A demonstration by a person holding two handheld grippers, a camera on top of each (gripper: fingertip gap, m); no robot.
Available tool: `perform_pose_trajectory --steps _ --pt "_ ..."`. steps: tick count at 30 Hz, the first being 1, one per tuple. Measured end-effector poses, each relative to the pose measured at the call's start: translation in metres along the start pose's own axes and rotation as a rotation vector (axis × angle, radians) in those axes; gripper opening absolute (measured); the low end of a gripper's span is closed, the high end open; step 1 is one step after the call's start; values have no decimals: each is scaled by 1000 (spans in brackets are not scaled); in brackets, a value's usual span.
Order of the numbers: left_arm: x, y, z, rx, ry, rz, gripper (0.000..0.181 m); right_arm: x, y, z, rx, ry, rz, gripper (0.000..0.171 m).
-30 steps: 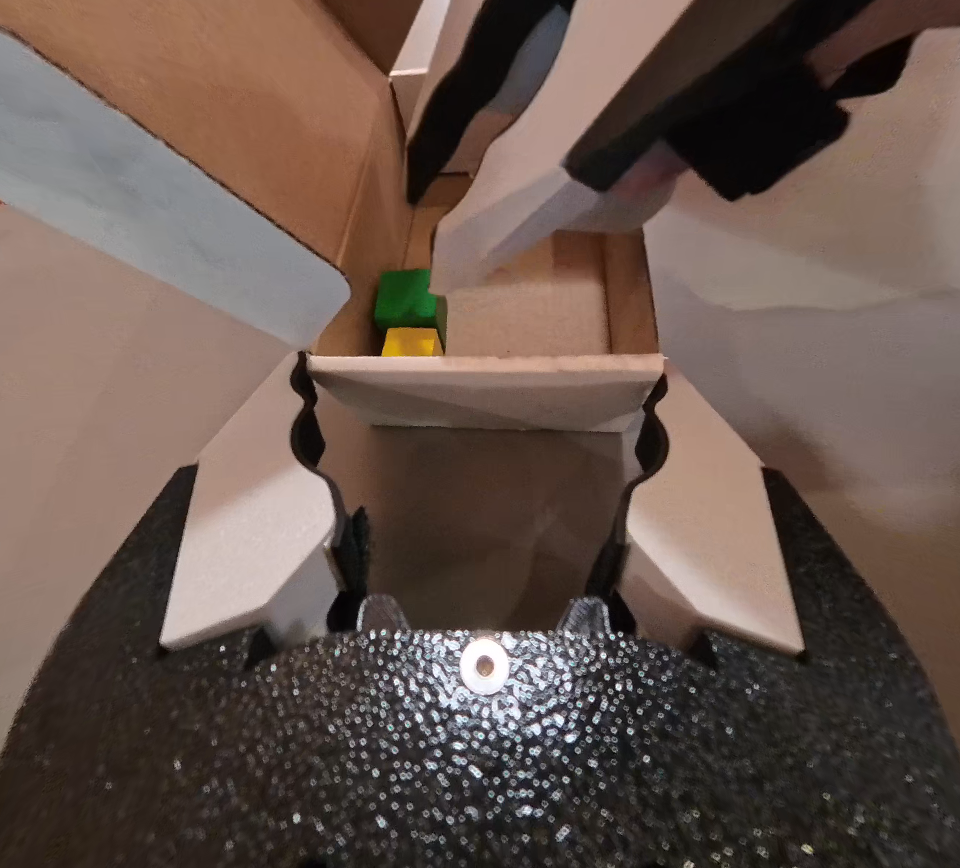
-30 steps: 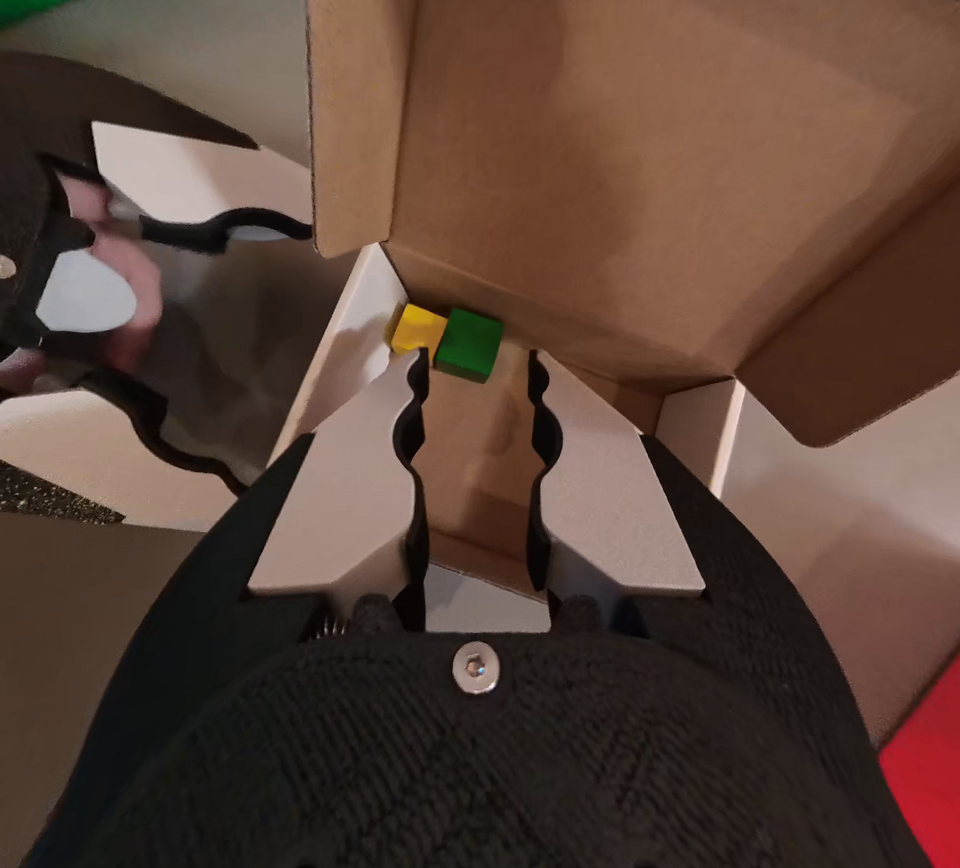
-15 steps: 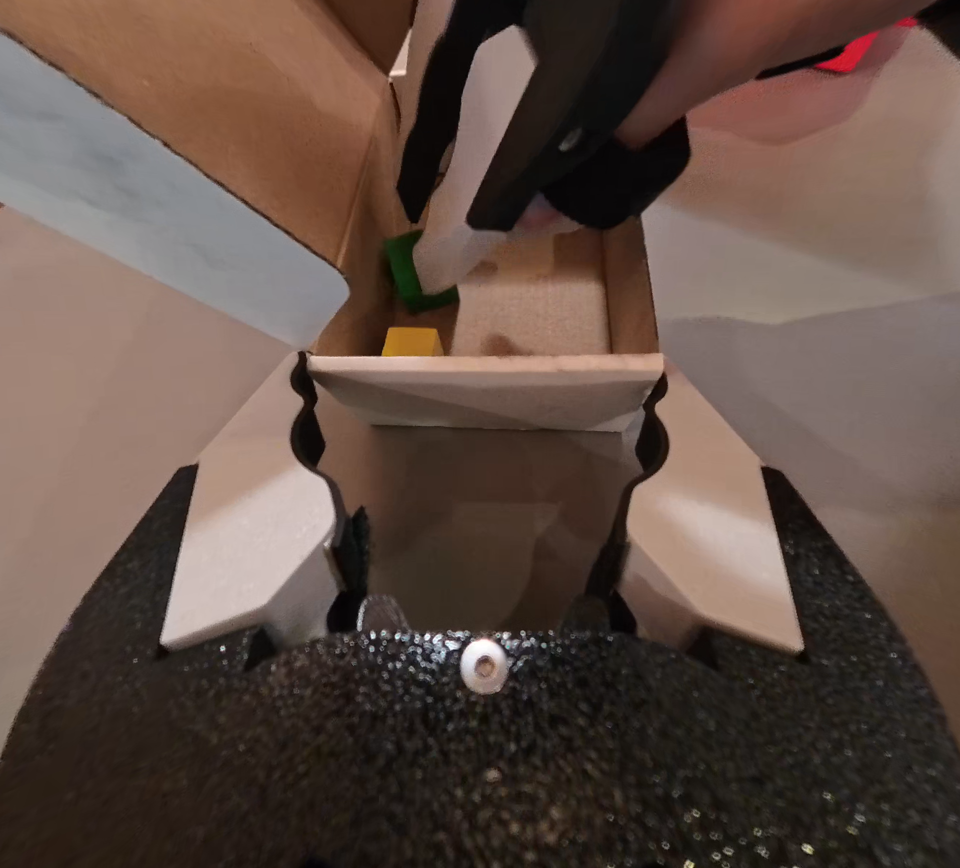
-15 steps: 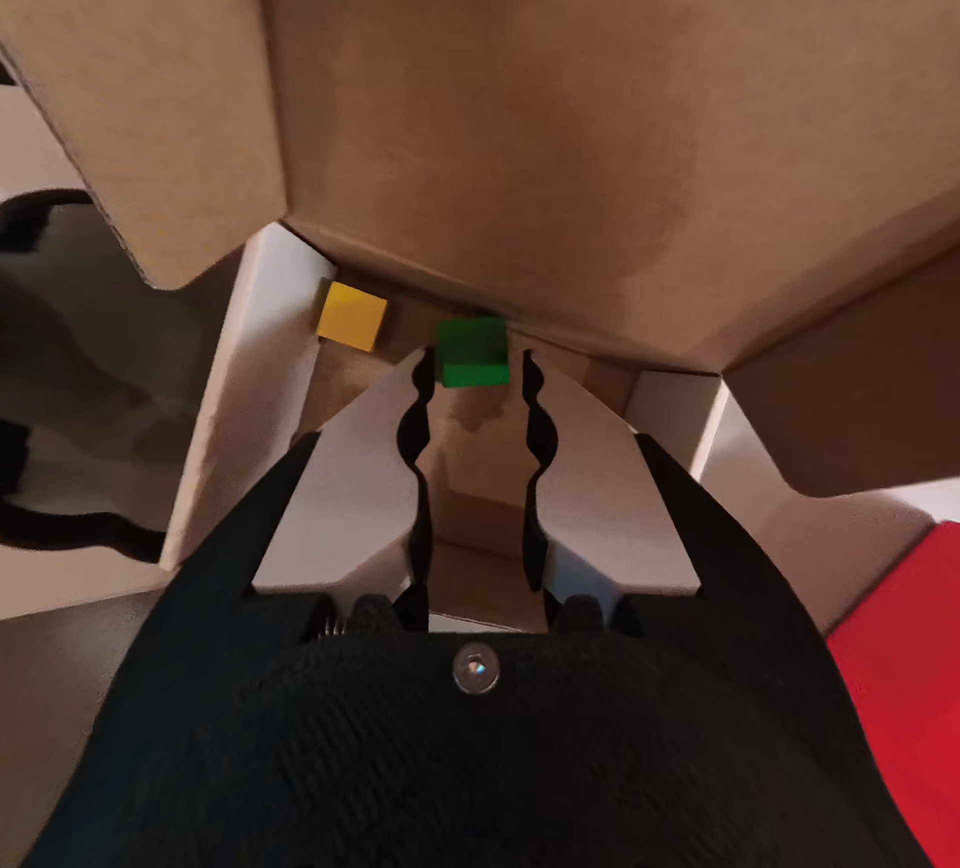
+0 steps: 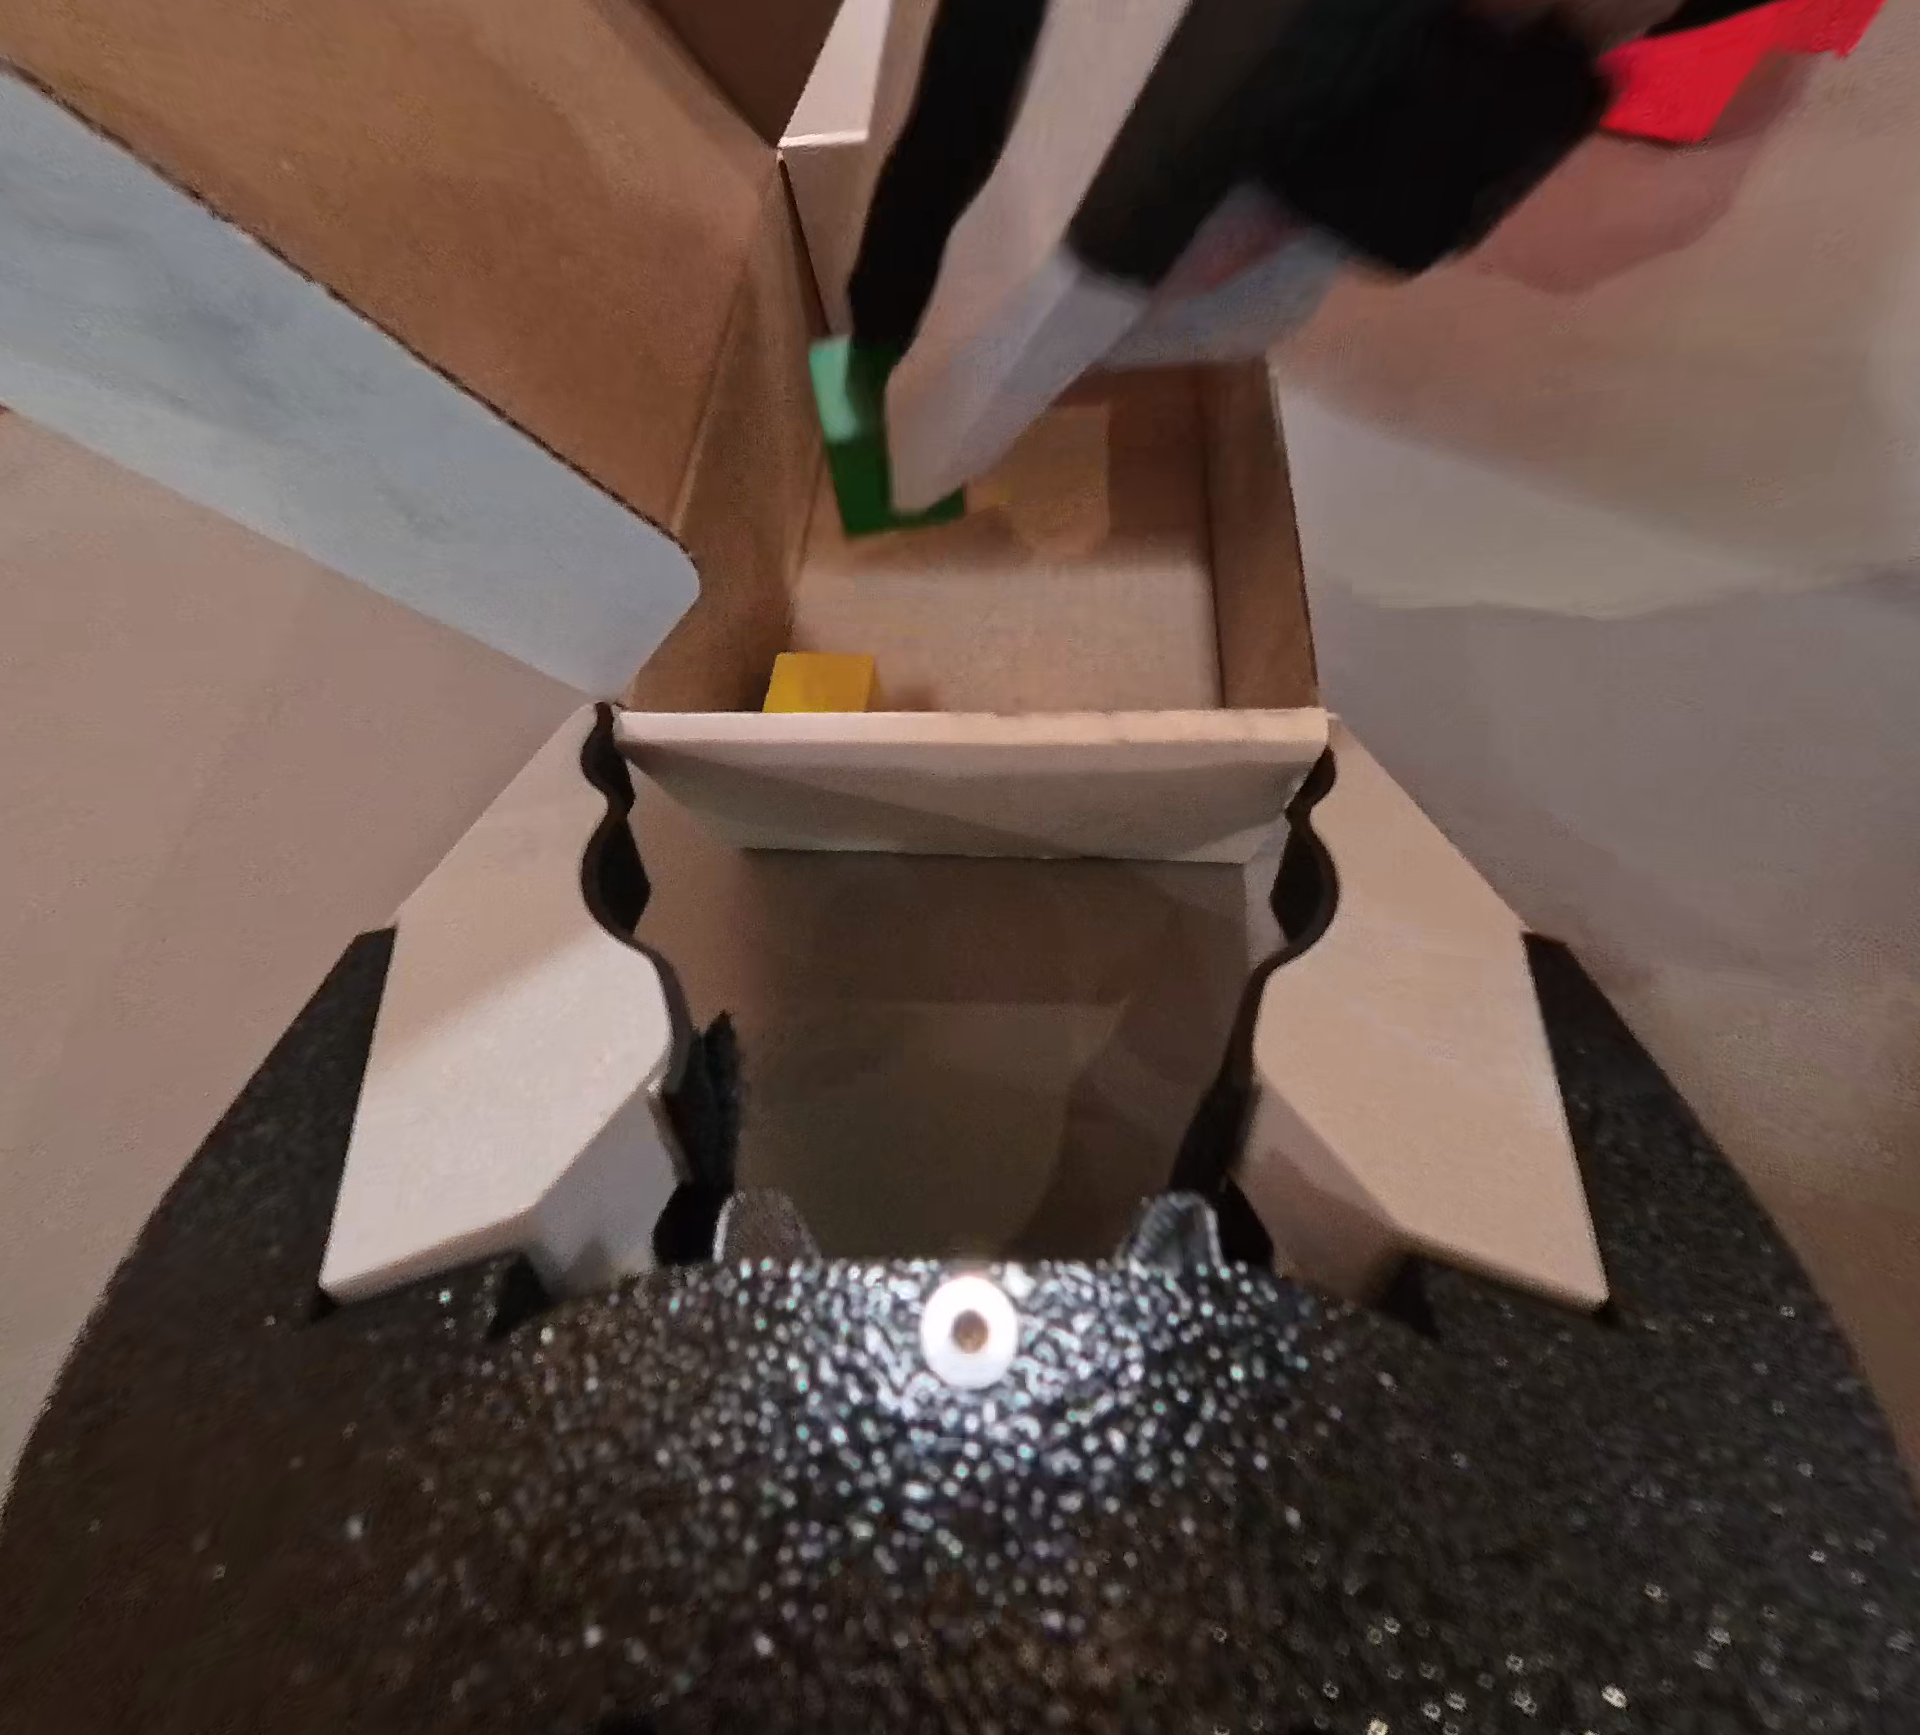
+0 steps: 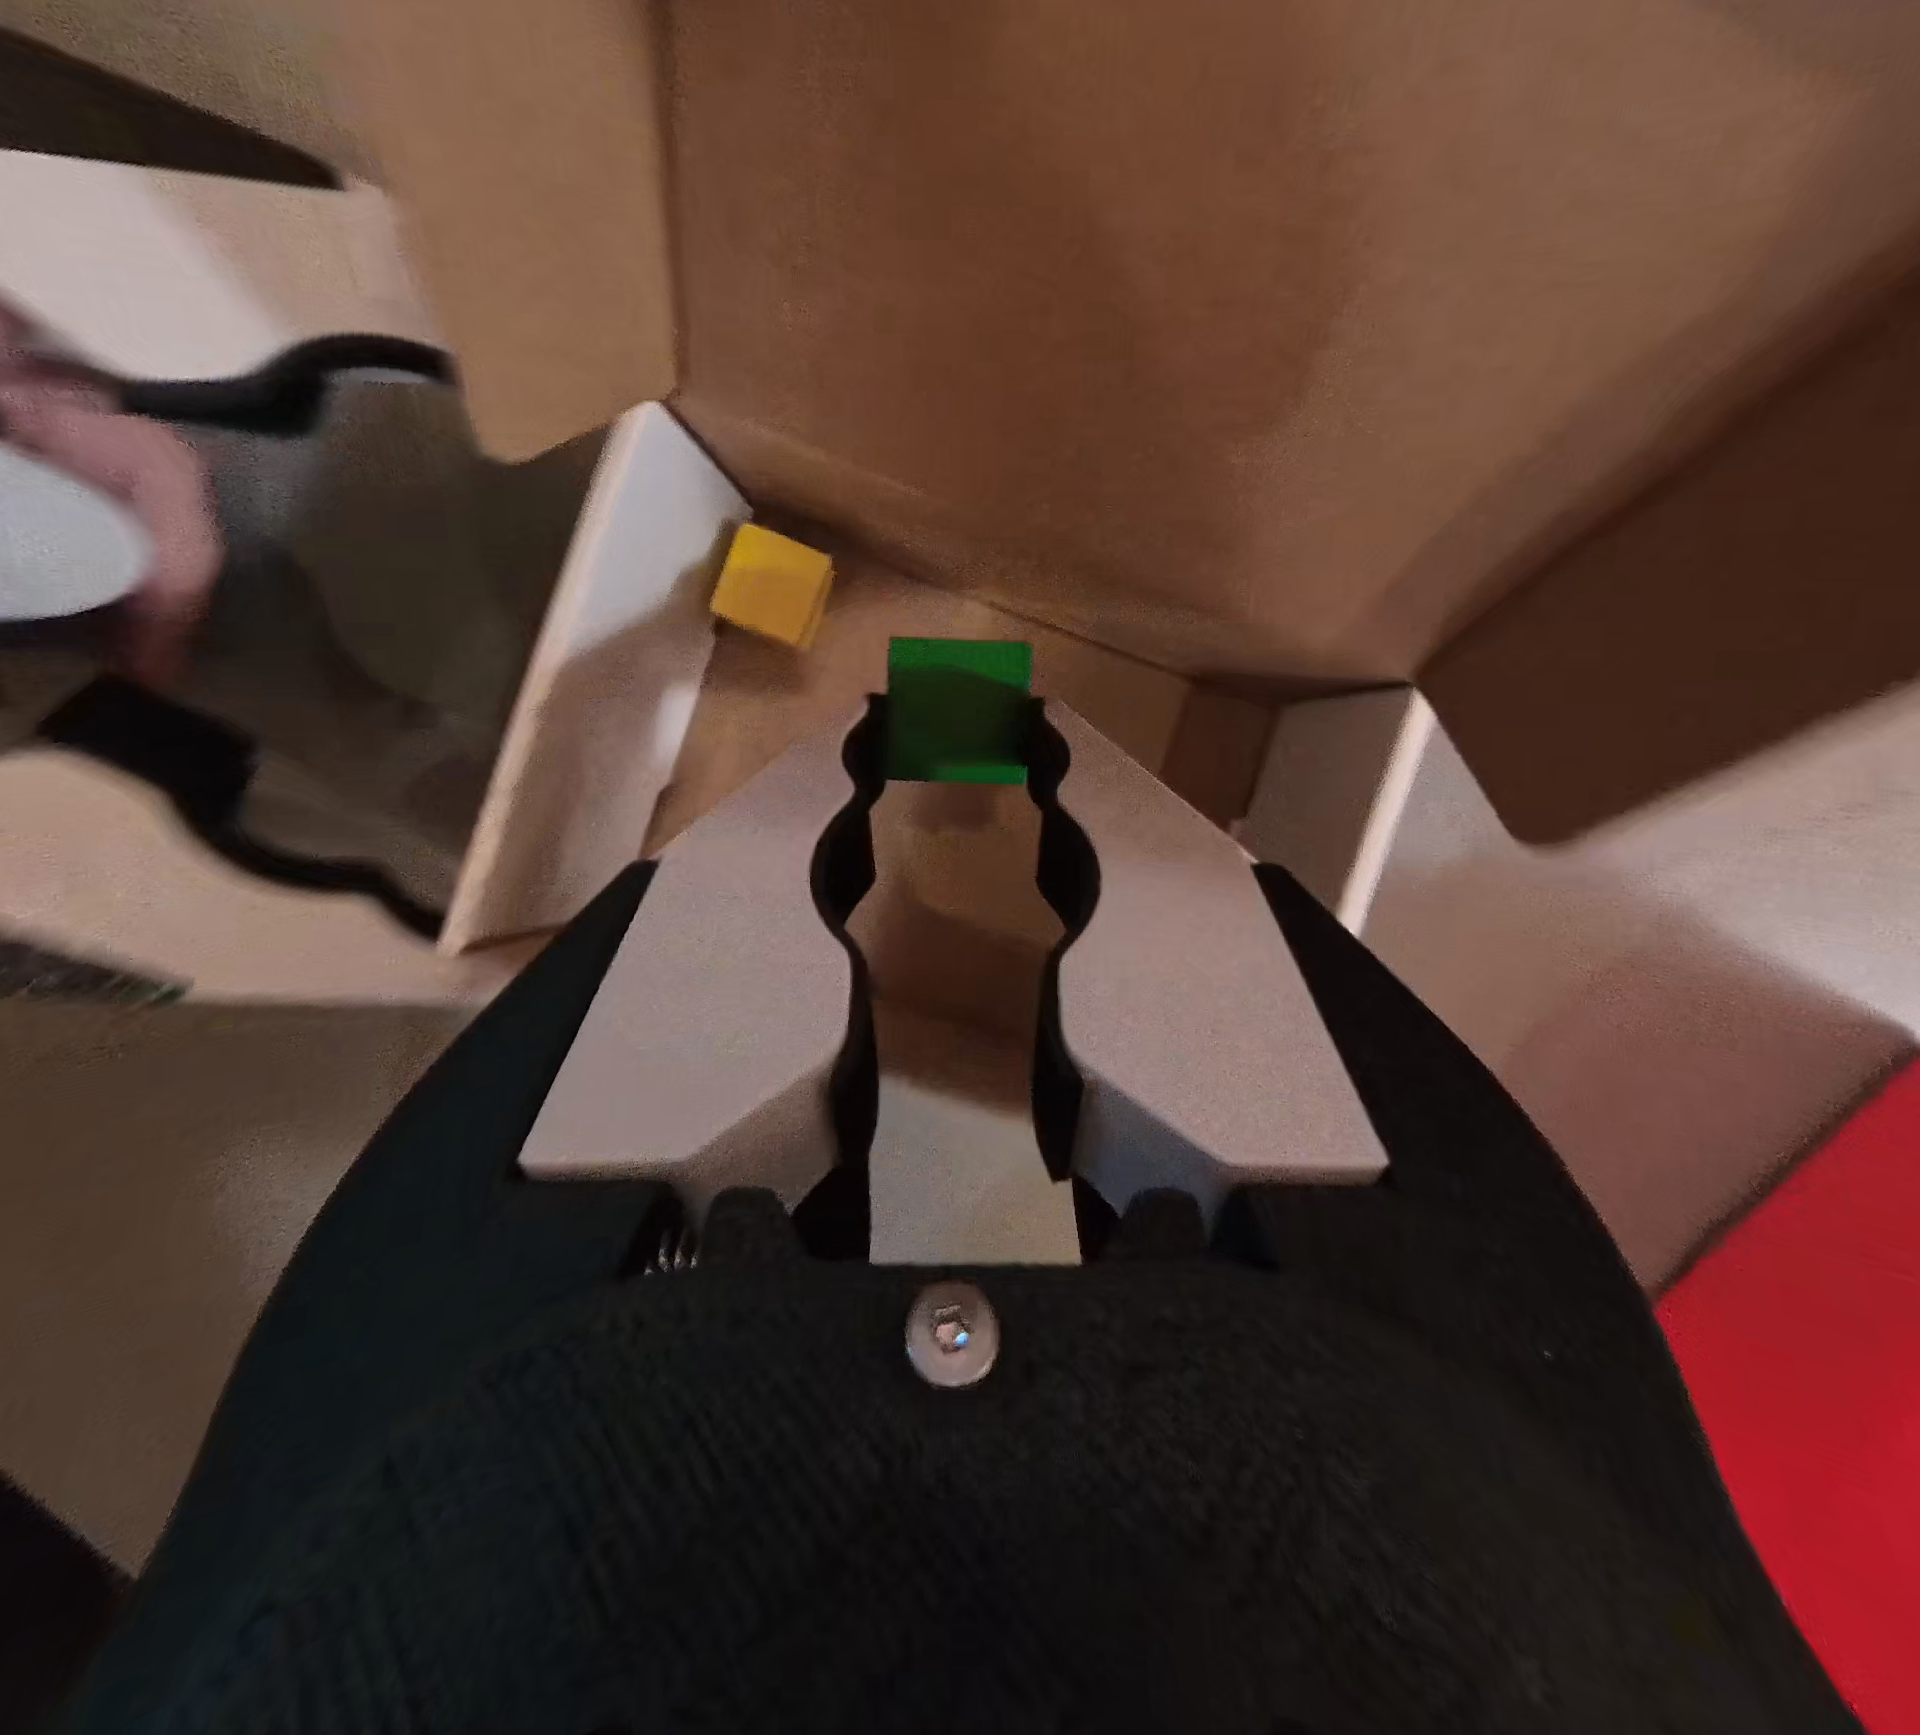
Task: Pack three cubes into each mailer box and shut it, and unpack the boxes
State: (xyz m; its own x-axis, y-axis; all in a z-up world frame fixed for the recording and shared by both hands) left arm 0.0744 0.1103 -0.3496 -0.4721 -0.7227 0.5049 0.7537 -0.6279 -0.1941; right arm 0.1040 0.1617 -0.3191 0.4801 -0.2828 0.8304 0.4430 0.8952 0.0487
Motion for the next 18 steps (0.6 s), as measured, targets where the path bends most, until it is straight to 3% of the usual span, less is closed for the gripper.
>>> perform_pose_trajectory --steps 5,11,15,18 --pt "0 0 0 0 0 0 124 80 19 -21 -77 179 -106 25" --pt "0 0 0 0 1 -1 124 180 102 -111 -394 287 -477 25" --pt "0 0 1 -2 1 0 124 179 142 -183 -541 133 -558 25" --pt "0 0 1 -2 1 0 124 166 156 -214 -600 61 -555 25"
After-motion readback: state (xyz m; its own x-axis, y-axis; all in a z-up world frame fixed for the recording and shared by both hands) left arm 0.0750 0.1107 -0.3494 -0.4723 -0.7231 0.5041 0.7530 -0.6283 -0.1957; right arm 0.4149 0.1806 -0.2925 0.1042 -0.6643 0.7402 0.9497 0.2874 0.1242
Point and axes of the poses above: each gripper's, where its closed fingertips meet, x back along the fingers, z out of its top, y = z × x across the jaws, the point moved 2 cm from there along x, back along the fingers, and after that the axes turned 6 degrees about -x, right-handed, at the moved point
